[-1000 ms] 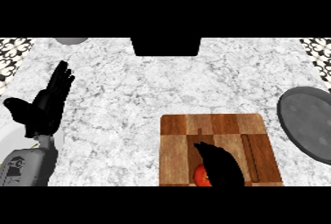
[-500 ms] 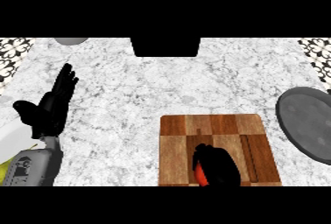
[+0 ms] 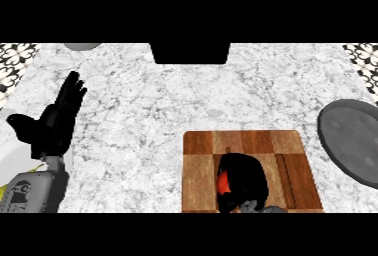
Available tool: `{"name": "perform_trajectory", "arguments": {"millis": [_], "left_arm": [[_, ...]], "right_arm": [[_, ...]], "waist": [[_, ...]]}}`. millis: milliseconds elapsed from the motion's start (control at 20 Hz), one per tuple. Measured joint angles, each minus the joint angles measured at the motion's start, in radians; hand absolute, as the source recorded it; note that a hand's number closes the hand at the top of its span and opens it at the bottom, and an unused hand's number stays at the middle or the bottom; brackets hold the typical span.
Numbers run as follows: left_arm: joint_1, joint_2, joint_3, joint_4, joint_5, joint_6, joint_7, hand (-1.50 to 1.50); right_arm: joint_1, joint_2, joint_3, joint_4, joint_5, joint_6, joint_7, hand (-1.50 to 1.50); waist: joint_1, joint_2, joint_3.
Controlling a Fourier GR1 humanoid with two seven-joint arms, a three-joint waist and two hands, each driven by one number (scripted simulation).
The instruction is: Pick the tomato from the cutting board and place it in the pan
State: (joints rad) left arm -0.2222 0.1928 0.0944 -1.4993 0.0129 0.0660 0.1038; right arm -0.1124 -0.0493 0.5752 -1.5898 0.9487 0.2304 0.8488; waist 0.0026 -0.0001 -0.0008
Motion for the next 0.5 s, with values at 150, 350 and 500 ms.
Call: {"name": "perform_trajectory", "arguments": {"millis": [150, 350, 500], "left_arm": [[-0.011, 0.0, 0.007, 0.025, -0.001, 0.001, -0.015, 0.0], [-0.016, -0.012, -0.001, 0.038, -0.014, 0.012, -0.025, 0.0], [-0.01, -0.011, -0.001, 0.033, -0.018, 0.013, -0.025, 0.0]], "right_arm": [[-0.062, 0.019, -0.016, -0.015, 0.086, -0.057, 0.083, 1.5], [-0.115, 0.01, -0.016, -0.082, 0.224, -0.118, 0.129, 1.5], [-0.134, 0.011, -0.032, -0.162, 0.296, -0.14, 0.156, 1.5]], "waist": [[-0.004, 0.0, 0.0], [-0.009, -0.003, 0.0], [-0.01, -0.004, 0.0]]}}
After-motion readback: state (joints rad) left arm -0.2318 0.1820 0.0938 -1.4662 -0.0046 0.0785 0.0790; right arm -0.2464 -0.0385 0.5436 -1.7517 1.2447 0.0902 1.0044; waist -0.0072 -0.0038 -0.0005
